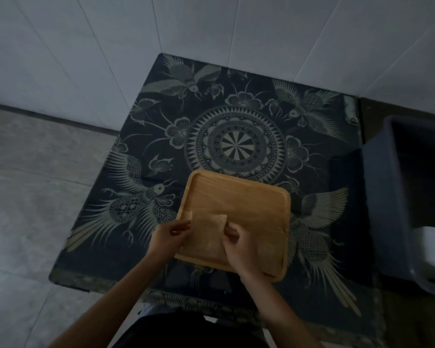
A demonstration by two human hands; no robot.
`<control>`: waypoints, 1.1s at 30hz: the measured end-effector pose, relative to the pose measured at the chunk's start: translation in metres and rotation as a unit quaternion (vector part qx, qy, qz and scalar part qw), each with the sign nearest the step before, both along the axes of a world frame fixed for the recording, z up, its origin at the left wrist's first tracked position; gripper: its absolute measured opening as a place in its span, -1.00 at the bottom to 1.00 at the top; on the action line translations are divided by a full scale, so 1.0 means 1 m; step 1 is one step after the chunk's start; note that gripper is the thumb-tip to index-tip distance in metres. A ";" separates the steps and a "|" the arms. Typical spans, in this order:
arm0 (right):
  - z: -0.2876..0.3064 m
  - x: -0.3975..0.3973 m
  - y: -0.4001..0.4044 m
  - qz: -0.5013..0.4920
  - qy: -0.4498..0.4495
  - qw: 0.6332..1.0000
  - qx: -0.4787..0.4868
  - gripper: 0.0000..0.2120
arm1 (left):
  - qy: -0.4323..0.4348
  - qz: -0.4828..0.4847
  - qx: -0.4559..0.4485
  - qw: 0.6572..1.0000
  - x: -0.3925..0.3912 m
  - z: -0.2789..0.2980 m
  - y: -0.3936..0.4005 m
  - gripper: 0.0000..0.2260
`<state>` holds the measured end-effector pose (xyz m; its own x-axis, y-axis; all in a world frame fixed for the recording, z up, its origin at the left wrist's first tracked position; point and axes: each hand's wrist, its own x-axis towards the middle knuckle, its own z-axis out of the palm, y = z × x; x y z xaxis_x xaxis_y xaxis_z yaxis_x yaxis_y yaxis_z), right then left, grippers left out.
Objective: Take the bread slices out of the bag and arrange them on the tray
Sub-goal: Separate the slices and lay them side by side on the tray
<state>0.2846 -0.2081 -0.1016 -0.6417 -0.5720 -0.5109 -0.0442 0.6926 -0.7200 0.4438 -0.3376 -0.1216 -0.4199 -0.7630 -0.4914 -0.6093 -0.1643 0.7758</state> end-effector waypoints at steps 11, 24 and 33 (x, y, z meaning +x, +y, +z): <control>-0.012 0.019 -0.011 -0.011 0.010 0.999 0.040 -0.79 | -0.030 -0.086 -0.050 0.995 0.006 -0.008 -0.016 -0.70; -0.015 0.031 -0.011 0.082 0.153 0.977 0.128 -0.82 | -0.045 -0.122 -0.198 0.972 0.005 -0.011 -0.001 -0.82; 0.000 0.031 -0.003 0.079 0.124 0.988 0.048 -0.75 | -0.079 -0.147 -0.155 0.974 0.003 -0.004 0.002 -0.75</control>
<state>0.3157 -0.2111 -0.1017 -0.6599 -0.6318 -0.4066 -0.3246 0.7278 -0.6041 0.4466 -0.3354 -0.1254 -0.5808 -0.7429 -0.3327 -0.7099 0.2622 0.6537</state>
